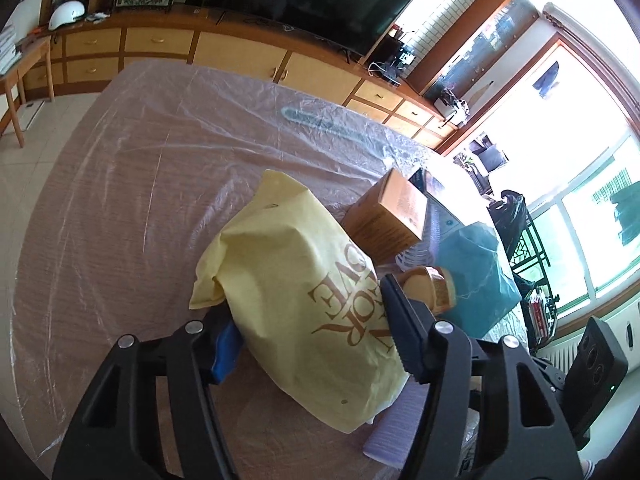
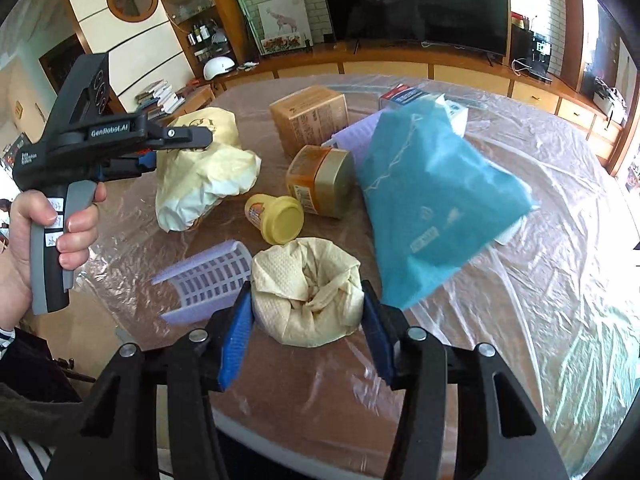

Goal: Collect trash
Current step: 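Carry both bags to the black bin while the right tool releases the beige bag inside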

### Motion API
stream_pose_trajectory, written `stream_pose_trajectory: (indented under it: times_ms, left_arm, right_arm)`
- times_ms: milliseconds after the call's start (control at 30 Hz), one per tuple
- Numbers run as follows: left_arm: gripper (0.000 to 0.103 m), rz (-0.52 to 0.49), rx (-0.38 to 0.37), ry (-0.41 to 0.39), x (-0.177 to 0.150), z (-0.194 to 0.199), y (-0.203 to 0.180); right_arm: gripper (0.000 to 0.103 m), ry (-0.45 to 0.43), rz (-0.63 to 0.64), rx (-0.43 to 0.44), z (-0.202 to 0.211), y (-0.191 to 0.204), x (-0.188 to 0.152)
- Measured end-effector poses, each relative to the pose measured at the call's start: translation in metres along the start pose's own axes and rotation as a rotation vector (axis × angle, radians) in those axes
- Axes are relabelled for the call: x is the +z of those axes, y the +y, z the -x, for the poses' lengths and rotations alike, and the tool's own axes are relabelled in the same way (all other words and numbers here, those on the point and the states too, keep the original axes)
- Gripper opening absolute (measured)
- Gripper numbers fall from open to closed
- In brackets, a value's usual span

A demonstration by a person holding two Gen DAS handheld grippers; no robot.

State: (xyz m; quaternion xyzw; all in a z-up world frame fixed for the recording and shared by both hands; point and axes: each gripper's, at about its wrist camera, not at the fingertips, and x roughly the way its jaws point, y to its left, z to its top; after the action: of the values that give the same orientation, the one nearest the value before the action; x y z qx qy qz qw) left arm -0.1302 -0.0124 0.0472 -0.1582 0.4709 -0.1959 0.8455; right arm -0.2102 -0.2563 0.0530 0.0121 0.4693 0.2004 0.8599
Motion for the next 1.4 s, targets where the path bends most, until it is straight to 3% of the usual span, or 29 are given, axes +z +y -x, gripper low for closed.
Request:
stream_pose_trajectory:
  times_ms: [400, 700, 967, 1400]
  left_arm:
    - [0.063, -0.112, 0.086, -0.078, -0.020, 0.035, -0.039]
    - [0.063, -0.207, 0.079, -0.104, -0.037, 0.064, -0.071]
    - [0.063, -0.287, 0.027, -0.077, -0.063, 0.083, -0.093]
    - [0.062, -0.456, -0.076, 0.070, -0.116, 0.078, -0.133]
  right_arm:
    - [0.050, -0.040, -0.052, -0.005, 0.027, -0.017, -0.015]
    - [0.050, -0.080, -0.078, 0.036, 0.054, -0.020, -0.019]
    - [0.050, -0.066, -0.071, 0.089, 0.075, -0.019, -0.030]
    - [0.051, -0.003, -0.039, 0.124, 0.092, -0.014, -0.071]
